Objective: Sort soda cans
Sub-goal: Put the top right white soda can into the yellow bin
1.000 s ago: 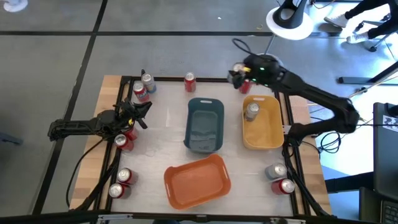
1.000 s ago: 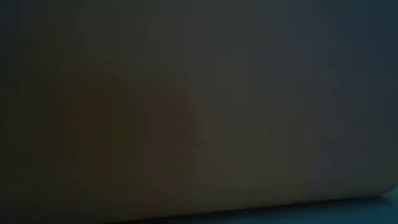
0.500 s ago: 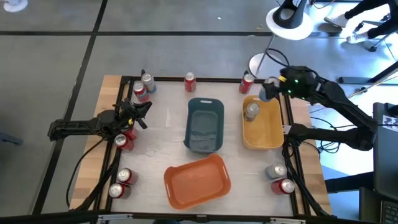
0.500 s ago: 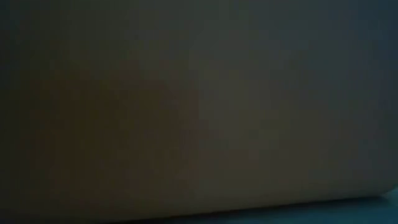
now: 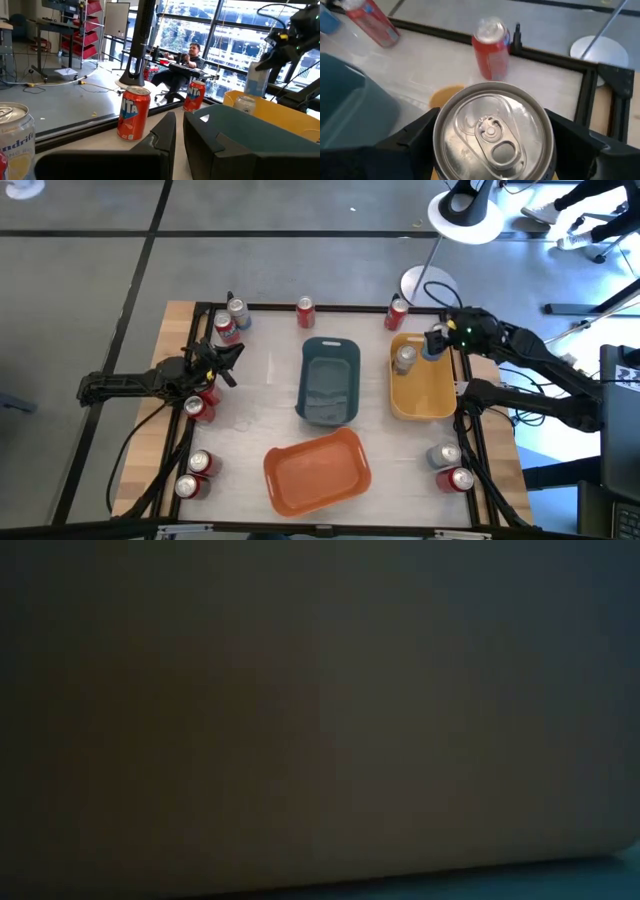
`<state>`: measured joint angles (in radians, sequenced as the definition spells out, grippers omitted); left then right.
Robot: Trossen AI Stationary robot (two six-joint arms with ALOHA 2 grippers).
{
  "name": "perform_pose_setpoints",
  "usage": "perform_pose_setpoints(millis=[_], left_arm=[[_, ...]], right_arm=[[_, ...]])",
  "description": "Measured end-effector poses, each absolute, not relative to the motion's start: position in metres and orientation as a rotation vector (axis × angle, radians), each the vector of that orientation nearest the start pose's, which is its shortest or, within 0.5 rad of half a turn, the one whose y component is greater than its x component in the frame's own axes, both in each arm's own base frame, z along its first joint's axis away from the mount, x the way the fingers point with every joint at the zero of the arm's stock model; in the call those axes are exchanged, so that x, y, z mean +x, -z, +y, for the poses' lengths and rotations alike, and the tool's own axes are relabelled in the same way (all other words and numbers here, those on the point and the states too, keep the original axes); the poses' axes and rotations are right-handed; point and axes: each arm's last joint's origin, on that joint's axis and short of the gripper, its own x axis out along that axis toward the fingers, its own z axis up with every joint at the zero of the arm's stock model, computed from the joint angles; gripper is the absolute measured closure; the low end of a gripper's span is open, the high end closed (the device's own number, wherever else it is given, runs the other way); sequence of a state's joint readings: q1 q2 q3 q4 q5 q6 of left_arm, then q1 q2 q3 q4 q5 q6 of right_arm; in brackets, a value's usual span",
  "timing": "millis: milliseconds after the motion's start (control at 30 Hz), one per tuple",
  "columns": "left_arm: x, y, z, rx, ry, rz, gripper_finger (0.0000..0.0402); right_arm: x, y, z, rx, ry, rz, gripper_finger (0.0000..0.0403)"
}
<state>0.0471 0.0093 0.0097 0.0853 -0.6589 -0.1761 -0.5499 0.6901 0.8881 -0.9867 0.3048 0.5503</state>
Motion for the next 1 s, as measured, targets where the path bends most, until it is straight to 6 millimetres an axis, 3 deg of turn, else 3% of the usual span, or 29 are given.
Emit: perform_pose_setpoints(millis=[533, 1000], left_arm=[[0.09, -0.174, 0.022, -0.229, -0.694, -0.158, 0.0373], [0.09, -0.174, 0.022, -0.219, -0.694, -0.155, 0.0373]], right_arm=[[0.099, -0.233, -0.071, 0.612, 1.058, 0.646, 0.0112], [0.099, -0.21, -0.07, 0.676, 1.046, 0.673, 0.0102]])
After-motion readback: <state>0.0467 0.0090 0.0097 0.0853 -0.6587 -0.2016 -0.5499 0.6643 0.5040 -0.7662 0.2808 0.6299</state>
